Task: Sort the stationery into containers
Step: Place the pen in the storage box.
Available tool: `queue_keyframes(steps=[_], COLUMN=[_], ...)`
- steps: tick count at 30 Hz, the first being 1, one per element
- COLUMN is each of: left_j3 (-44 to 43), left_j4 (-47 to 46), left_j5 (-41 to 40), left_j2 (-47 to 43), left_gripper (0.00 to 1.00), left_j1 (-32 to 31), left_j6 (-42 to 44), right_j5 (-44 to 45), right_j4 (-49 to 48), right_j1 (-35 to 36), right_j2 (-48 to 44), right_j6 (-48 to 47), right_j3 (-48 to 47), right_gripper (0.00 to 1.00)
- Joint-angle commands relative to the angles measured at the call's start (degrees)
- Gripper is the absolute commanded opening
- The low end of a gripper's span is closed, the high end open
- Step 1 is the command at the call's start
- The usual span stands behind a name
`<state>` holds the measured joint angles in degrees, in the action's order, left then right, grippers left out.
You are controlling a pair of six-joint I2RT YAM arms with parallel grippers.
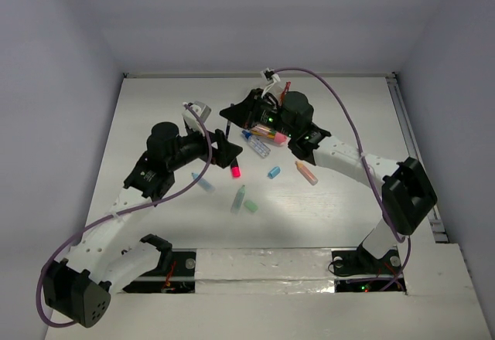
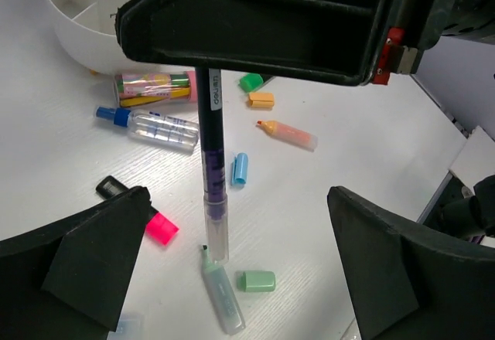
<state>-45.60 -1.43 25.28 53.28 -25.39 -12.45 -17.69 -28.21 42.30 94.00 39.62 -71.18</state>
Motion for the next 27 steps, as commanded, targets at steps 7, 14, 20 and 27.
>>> queue_keyframes(steps=[7,14,20,27], left_j3=[-1.15,-1.50,-1.68,-2.21], left_j4=[-1.38,-0.33,0.38,0.99], left_j5=[-1.72,-4.35,-5.15,-5.59], left_j2=[-2.39,-2.48,-2.48,-1.51], left_gripper=[0.99,0.99,0.99,0.99], left_j1=[0.16,0.16,0.16,0.16], left_j6=[1.02,1.46,1.99,2.43], right_j5=[11.71,23.57,25.33,26.04], right_j4=[1.14,2.80,4.30,6.58], right_j1=[-4.68,-15.57,-20.24,-21.29], right_j2=[-3.90,-3.91,2.24,10.06], right_j6=[-2.60,-8.23,-14.47,-19.92], right_j3=[0.60,2.01,-3.17,-11.43], right_gripper=[0.00,0.00,0.00,0.00])
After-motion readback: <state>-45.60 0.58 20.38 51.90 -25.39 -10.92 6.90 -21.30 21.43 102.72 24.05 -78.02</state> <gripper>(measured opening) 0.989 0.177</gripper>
